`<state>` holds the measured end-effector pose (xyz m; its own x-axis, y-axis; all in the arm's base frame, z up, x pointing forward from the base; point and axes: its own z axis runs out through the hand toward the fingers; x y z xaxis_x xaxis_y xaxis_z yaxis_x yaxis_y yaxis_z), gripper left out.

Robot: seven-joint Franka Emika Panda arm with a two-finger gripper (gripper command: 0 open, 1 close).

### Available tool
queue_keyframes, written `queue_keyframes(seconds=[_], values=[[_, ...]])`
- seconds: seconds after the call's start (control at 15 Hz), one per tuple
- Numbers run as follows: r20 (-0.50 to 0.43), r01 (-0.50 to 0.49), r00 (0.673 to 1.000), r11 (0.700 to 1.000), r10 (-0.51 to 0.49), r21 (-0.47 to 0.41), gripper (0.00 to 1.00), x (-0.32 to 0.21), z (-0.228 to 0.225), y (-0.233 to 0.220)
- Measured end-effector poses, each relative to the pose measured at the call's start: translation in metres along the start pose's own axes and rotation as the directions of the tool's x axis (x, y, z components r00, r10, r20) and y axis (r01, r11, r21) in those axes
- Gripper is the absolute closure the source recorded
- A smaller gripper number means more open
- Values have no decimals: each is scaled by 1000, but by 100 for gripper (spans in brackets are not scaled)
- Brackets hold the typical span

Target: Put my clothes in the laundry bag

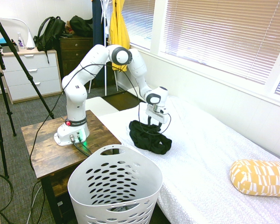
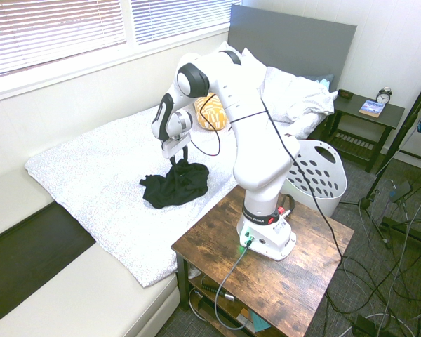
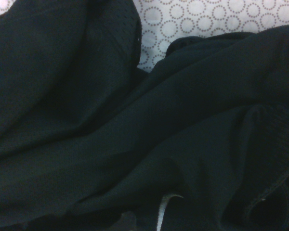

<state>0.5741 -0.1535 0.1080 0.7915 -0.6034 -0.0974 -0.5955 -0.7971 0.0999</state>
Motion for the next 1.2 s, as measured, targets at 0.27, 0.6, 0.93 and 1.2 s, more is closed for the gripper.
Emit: queue_keyframes(seconds=[0.27,0.6,0.93,1.2], values=[[15,1,1000,1000,-1,-19,0,2,20,-13],[55,6,998,999,-3,-49,0,11,33,-34],[90,3,996,996,5,-90,0,14,42,-33],[127,5,992,994,9,-109,0,10,47,-30]])
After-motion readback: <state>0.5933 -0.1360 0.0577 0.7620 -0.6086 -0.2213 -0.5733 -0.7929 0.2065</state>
